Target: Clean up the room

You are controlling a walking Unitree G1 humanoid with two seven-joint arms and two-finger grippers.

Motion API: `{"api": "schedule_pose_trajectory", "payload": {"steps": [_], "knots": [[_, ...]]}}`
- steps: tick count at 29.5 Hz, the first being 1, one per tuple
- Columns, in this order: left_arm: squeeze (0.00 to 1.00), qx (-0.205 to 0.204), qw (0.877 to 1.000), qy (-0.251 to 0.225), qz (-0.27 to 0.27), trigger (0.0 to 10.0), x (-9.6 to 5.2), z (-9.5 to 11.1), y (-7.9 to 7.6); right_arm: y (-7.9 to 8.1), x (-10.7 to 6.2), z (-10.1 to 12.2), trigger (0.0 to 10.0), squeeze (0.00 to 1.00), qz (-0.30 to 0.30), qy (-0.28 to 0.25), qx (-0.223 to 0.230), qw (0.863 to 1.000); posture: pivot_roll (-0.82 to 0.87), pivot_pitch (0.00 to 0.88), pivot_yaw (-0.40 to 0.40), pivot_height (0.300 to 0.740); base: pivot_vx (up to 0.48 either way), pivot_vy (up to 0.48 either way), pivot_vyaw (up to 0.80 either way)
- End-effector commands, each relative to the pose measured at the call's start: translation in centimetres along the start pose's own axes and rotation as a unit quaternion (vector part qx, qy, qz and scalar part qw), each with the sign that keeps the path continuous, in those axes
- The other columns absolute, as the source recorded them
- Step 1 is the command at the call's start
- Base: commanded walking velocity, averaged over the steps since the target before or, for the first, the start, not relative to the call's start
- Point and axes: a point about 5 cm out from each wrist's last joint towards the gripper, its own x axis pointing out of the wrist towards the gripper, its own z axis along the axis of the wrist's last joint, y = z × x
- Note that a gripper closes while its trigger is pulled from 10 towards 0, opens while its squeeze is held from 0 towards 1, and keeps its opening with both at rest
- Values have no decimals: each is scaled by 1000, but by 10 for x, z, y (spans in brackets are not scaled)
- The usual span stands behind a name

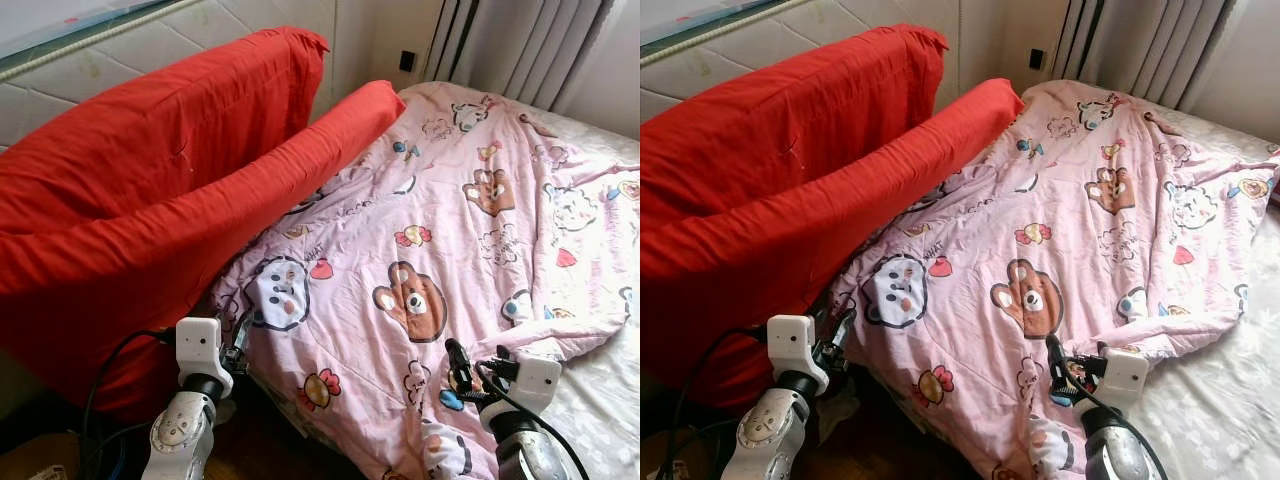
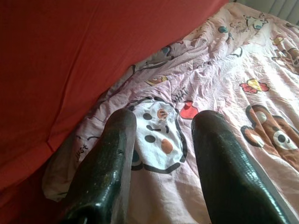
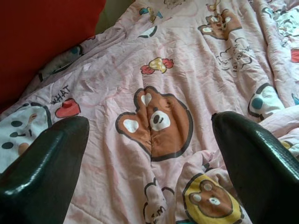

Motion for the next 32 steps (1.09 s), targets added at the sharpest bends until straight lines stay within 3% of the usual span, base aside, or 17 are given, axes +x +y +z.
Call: {"api": "schedule_pose_trajectory", "payload": {"steps": [1, 25, 32], "knots": [[0, -3, 1000, 2, -4, 10000, -1, 0, -1, -5, -6, -8, 10000, 0, -10, 13, 0, 1000, 81, 217, -27, 740, 0, 0, 0], [0, -8, 1000, 1, -8, 10000, 0, 2, -1, -4, -6, -10, 10000, 0, -18, 14, 6, 1000, 85, 259, -24, 740, 0, 0, 0], [0, -9, 1000, 0, -7, 10000, 1, 2, -1, -6, -6, -9, 10000, 0, -23, 14, 13, 1000, 86, 264, -26, 740, -254, 0, 0]]}}
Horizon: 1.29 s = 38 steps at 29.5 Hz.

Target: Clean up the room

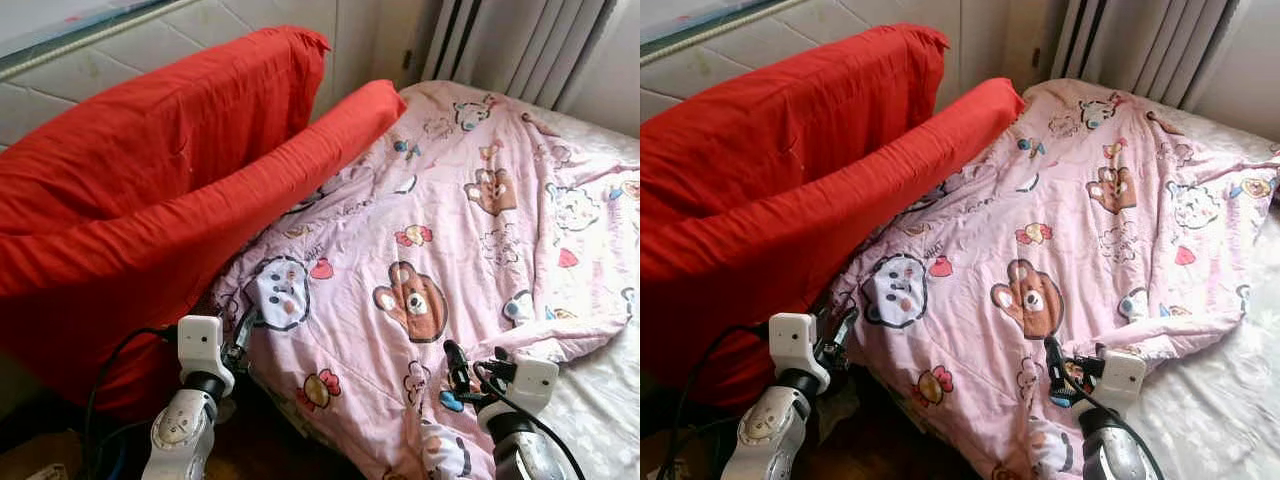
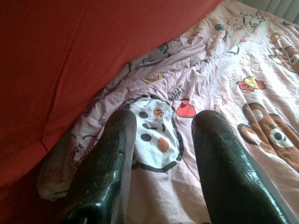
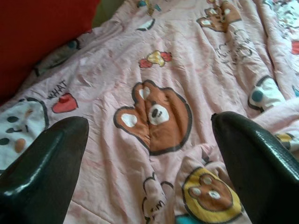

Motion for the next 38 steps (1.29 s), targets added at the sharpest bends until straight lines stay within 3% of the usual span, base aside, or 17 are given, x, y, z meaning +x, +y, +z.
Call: {"api": "schedule_pose_trajectory", "payload": {"steps": [1, 9, 23, 38], "knots": [[0, -8, 1000, 7, 3, 10000, -3, -2, 1, -7, -6, -7, 10000, 0, -16, 12, 9, 1000, 86, 264, -26, 740, -259, 0, 0], [0, -8, 1000, 6, 3, 10000, -2, -2, 1, -9, -6, -6, 10000, 0, -21, 13, 18, 1000, 85, 264, -27, 740, -259, 0, -400], [0, -1, 1000, 11, 11, 10000, -2, -3, 3, -10, -5, -6, 10000, 0, -21, 14, 16, 1000, 86, 264, -31, 740, 0, 0, 0], [0, 5, 1000, 16, 7, 10000, -3, -4, 2, -9, -6, -7, 10000, 0, -16, 17, 11, 1000, 82, 256, -30, 740, 0, 0, -667]]}}
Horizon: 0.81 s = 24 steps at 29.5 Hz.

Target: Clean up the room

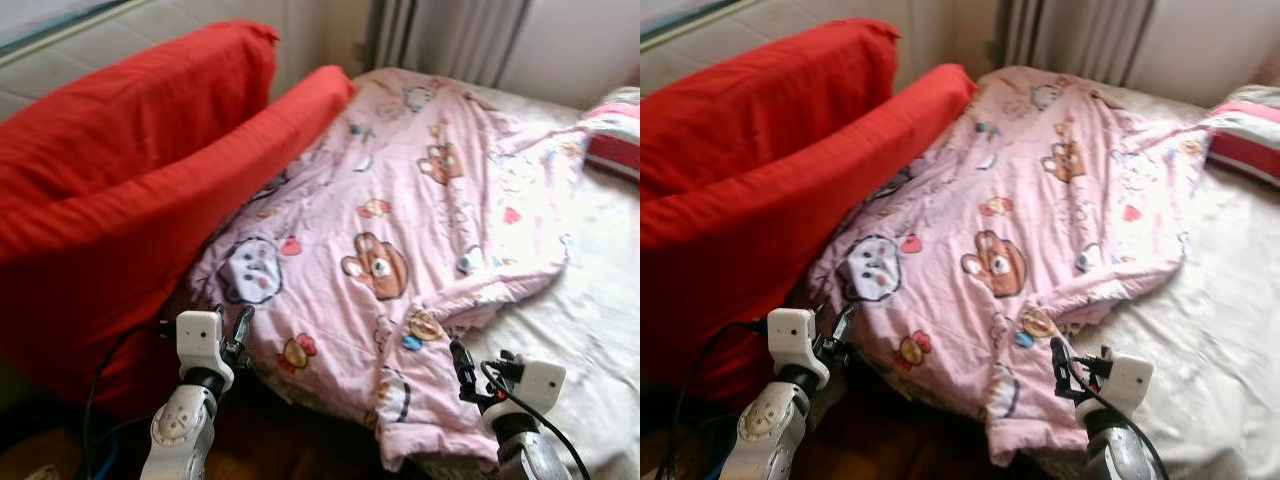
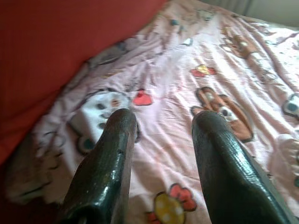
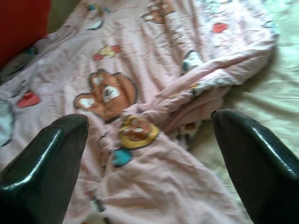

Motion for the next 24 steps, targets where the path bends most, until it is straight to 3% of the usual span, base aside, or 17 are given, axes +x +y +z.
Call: {"api": "schedule_pose_trajectory", "payload": {"steps": [1, 8, 12, 24], "knots": [[0, 8, 1000, 14, -2, 10000, -5, -6, 0, -5, -6, -7, 10000, 0, -6, 12, -6, 1000, 81, 255, -30, 740, 0, 0, 0], [0, 10, 1000, 12, -5, 10000, -4, -5, -1, -5, -6, -7, 10000, 0, -8, 11, -8, 1000, 79, 249, -28, 740, 0, -386, 0], [0, 3, 1000, 11, -5, 10000, -2, -5, -1, -6, -6, -7, 10000, 0, -10, 14, -5, 1000, 77, 243, -26, 740, 0, 0, 0], [0, 5, 1000, 14, -6, 10000, -3, -6, -1, -6, -7, -9, 10000, 0, -7, 24, -3, 1000, 71, 253, -30, 740, 0, 0, -739]]}}
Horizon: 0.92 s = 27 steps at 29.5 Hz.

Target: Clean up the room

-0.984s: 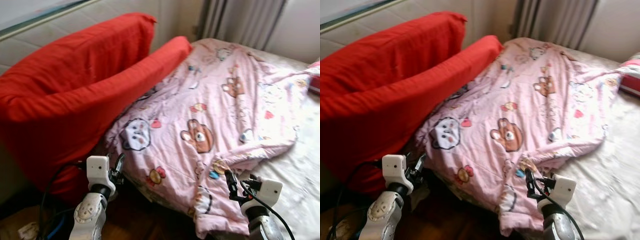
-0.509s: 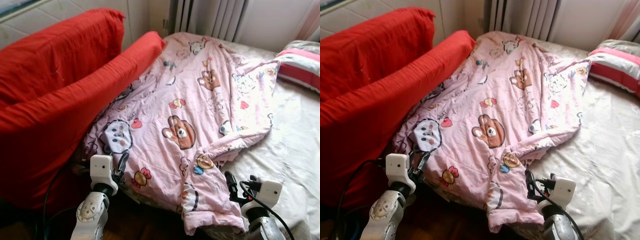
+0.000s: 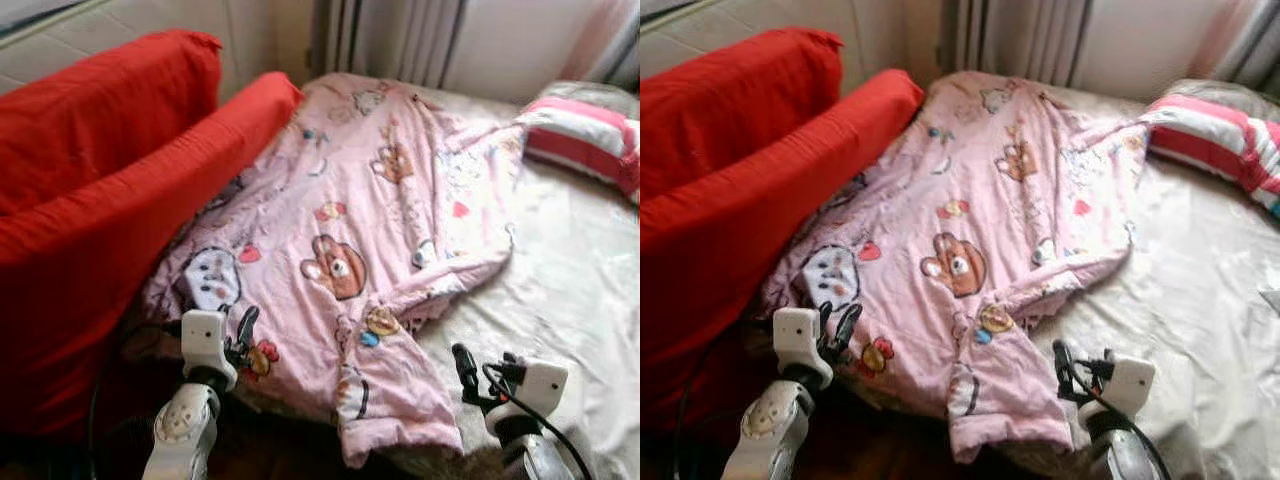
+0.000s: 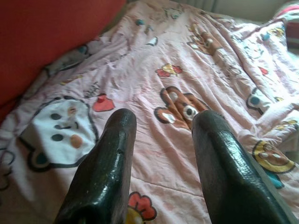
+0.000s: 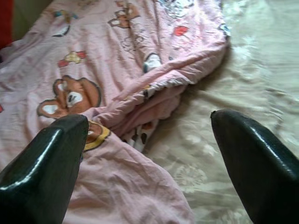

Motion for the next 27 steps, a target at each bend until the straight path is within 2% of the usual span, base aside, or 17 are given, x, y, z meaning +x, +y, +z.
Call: {"api": "schedule_pose_trajectory", "payload": {"steps": [1, 9, 12, 20, 23, 27], "knots": [[0, 1, 1000, 12, 5, 10000, -4, -6, 2, -2, -5, -8, 10000, 0, -3, 19, 4, 1000, 71, 253, -30, 740, 0, 0, -763], [0, 4, 1000, 12, 7, 10000, -4, -5, 2, 3, -3, -7, 10000, 0, 3, 16, 2, 1000, 71, 257, -35, 740, 0, 0, -752], [0, 10, 1000, 12, 6, 10000, -4, -5, 2, 3, -3, -7, 10000, 0, 0, 15, -4, 1000, 72, 259, -35, 740, 0, 0, 0], [0, 9, 1000, 12, 12, 10000, -4, -5, 3, 7, -1, -9, 10000, 0, 3, 19, -2, 1000, 75, 263, -37, 740, 0, -434, 0], [0, 8, 1000, 12, 13, 10000, -4, -5, 3, 6, 0, -11, 10000, 0, -3, 22, 11, 1000, 75, 265, -37, 740, 0, -86, -702], [0, 2, 1000, 10, 15, 10000, -4, -5, 4, 8, 0, -10, 10000, 0, 3, 18, 2, 1000, 75, 266, -37, 740, 0, 0, -680]]}}
